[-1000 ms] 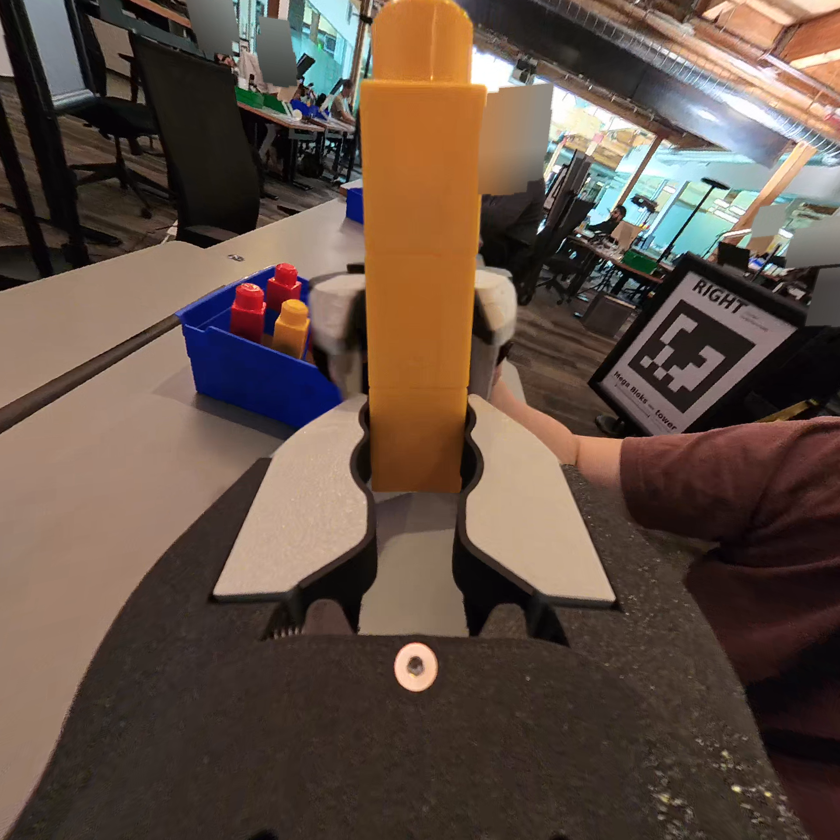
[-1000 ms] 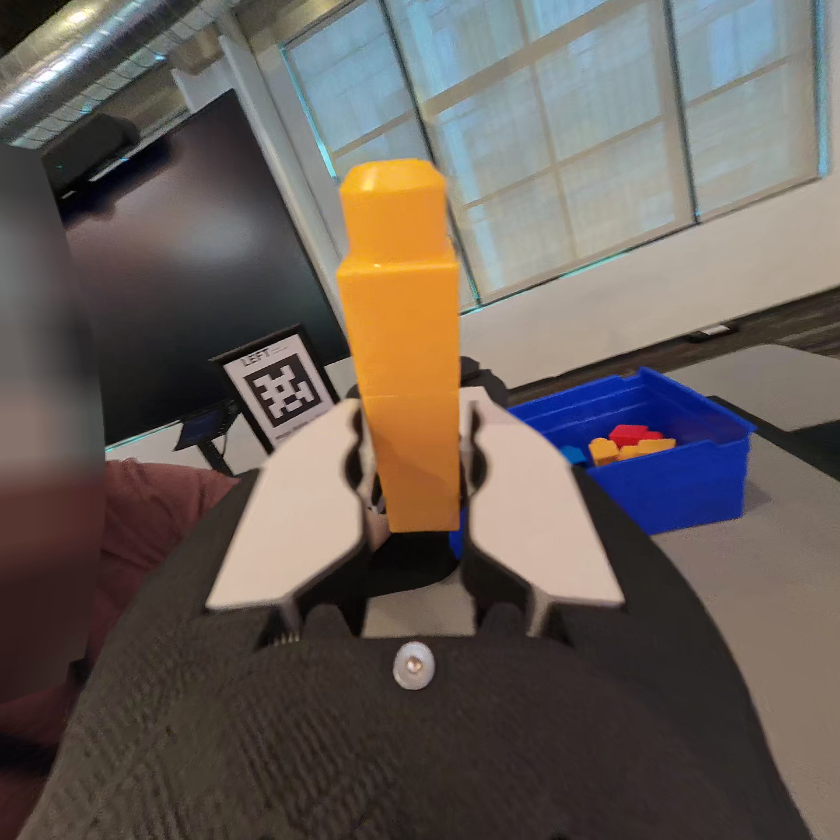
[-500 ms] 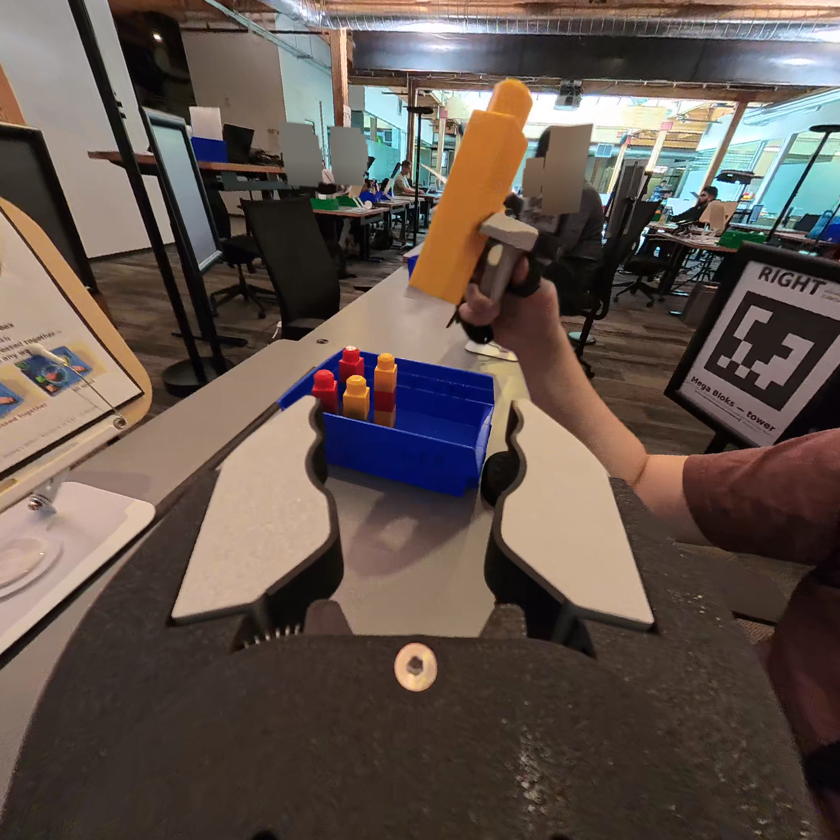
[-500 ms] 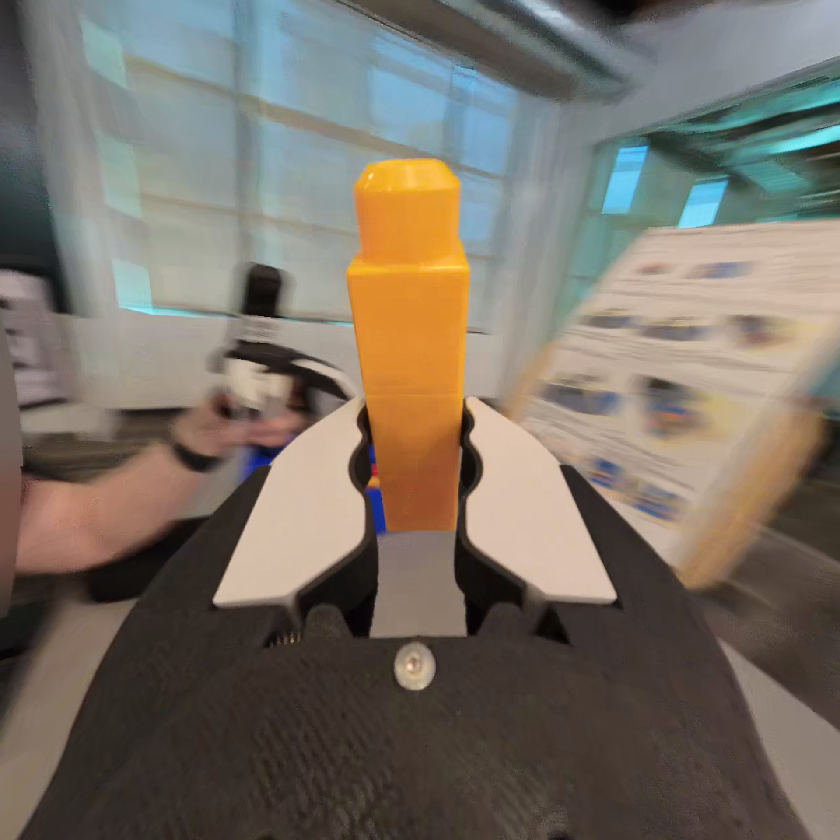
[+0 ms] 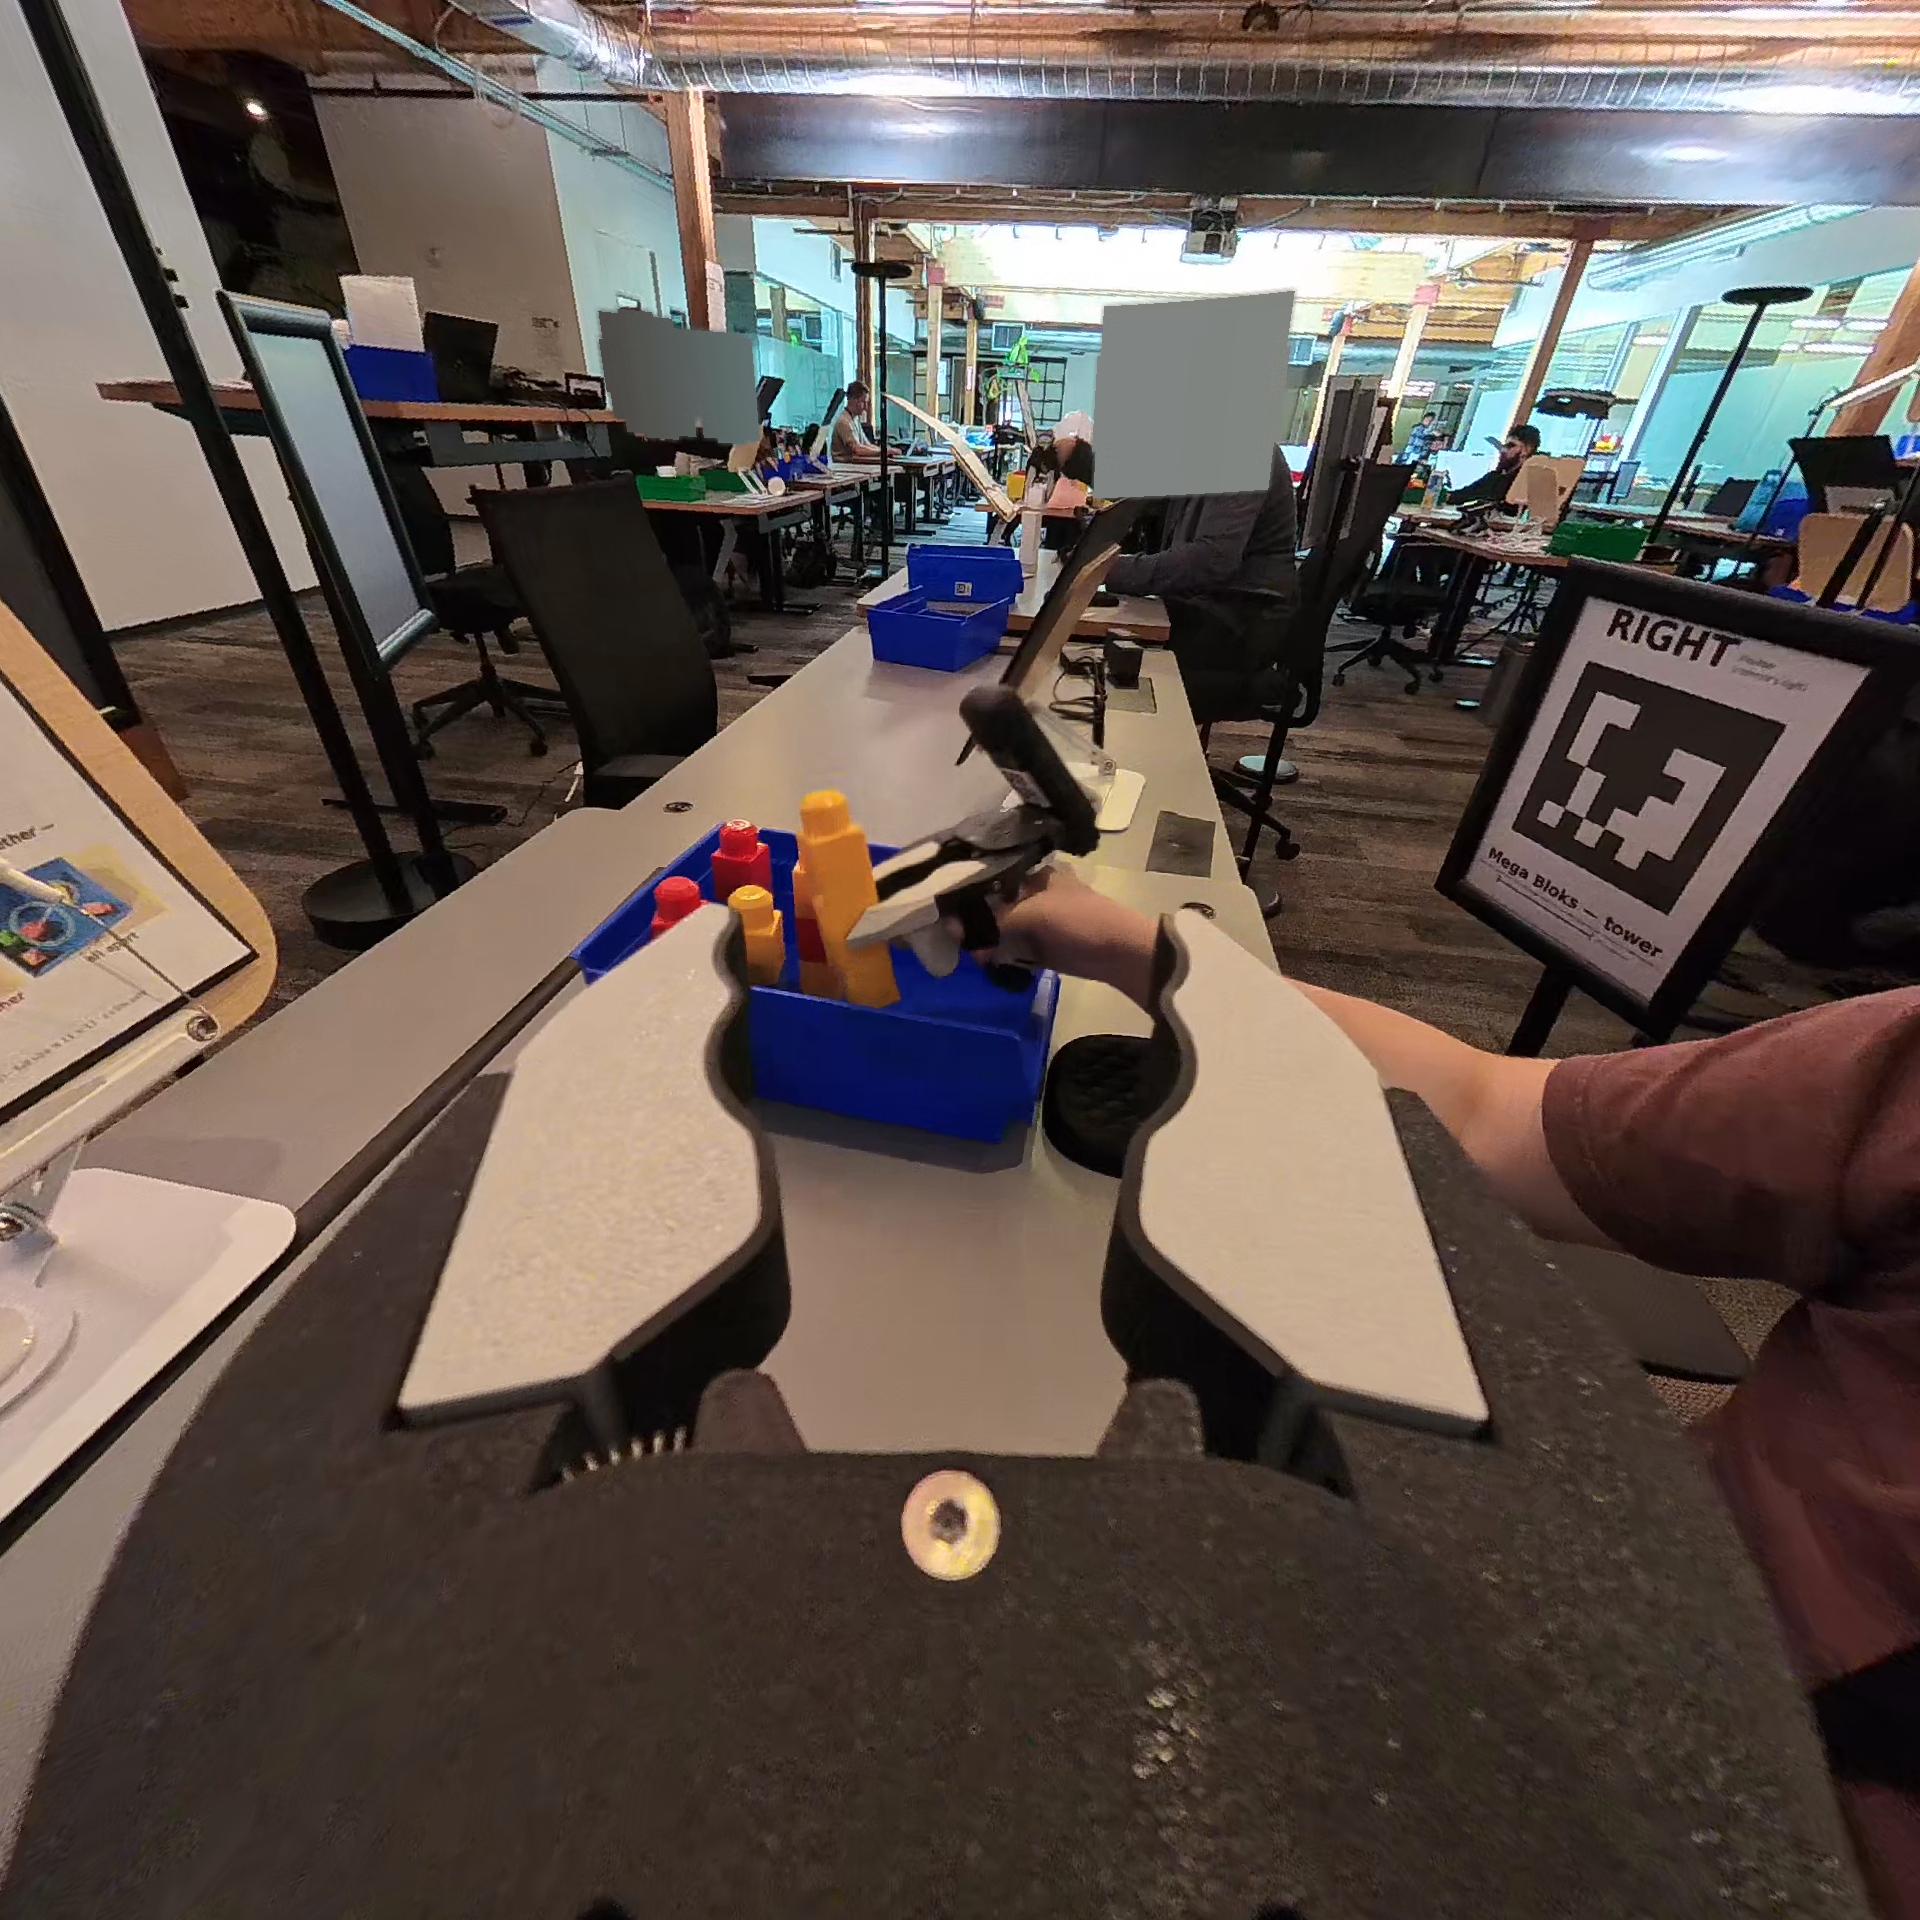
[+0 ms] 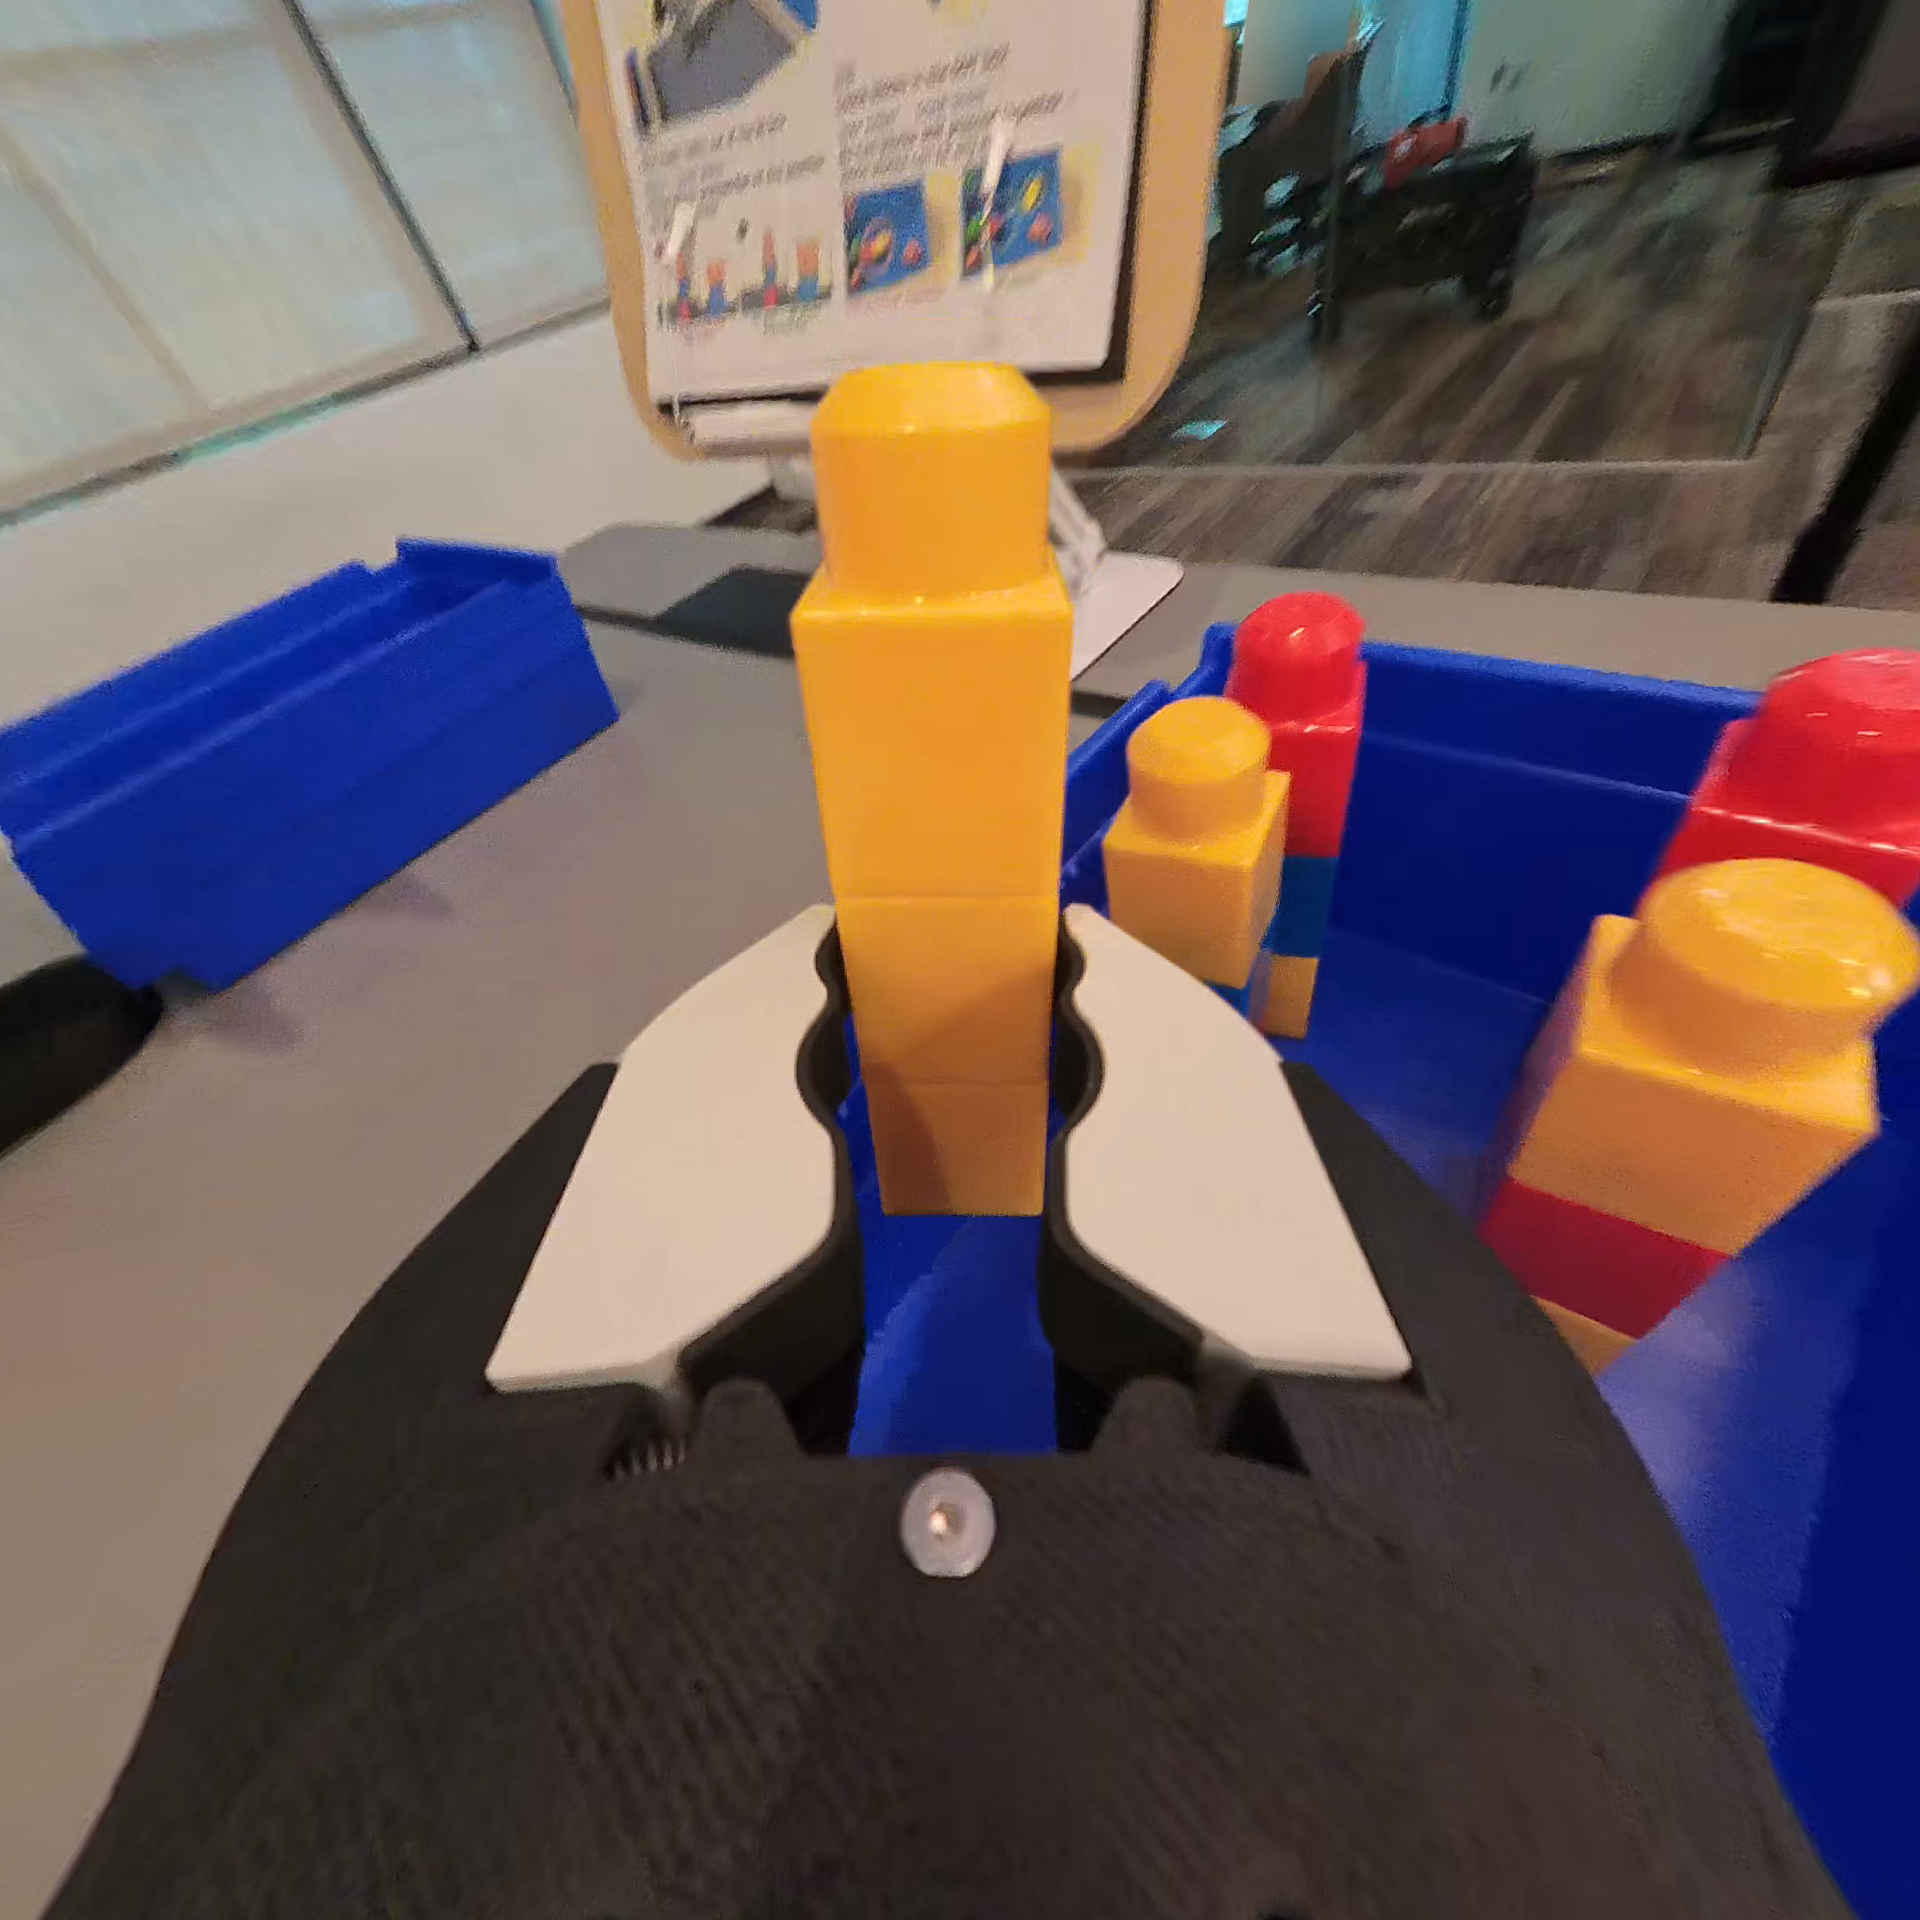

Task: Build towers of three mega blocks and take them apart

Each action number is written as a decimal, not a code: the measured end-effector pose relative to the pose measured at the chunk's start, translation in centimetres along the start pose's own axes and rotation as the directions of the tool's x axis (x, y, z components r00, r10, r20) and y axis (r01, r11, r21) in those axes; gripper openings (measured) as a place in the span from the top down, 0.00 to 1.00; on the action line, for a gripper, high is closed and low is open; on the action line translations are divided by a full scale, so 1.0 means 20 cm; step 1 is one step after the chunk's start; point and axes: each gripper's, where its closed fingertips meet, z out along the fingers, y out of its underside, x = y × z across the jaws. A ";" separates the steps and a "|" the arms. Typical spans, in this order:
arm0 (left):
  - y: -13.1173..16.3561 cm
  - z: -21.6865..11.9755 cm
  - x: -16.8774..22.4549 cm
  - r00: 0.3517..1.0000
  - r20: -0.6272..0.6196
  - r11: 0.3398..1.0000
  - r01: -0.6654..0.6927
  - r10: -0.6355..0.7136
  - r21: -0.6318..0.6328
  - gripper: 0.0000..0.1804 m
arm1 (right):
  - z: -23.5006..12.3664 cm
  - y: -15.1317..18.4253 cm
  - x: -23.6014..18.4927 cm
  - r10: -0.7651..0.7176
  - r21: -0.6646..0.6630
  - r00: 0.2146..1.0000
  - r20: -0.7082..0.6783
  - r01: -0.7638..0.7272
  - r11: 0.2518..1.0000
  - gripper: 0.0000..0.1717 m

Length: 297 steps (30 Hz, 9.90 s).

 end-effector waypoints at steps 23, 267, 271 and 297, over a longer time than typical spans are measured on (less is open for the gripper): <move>0.10 0.09 0.00 0.998 -0.041 0.997 0.037 -0.040 -0.070 0.60 | 0.02 0.39 0.09 -0.140 -0.312 0.964 0.224 0.207 0.927 0.78; 1.04 -1.04 -1.26 0.518 0.821 0.629 0.562 0.240 -0.538 0.61 | 0.81 0.57 -0.66 -0.321 -0.824 0.924 0.210 0.344 0.450 0.78; 1.22 -1.09 -1.33 0.521 0.821 0.565 0.614 0.234 -0.551 0.64 | 0.82 0.57 -0.68 -0.324 -0.819 0.917 0.232 0.363 0.444 0.75; 1.15 -1.04 -1.21 0.661 0.708 0.492 0.543 0.249 -0.680 0.79 | 0.81 0.33 -0.74 -0.304 -0.693 0.911 0.277 0.409 0.594 0.74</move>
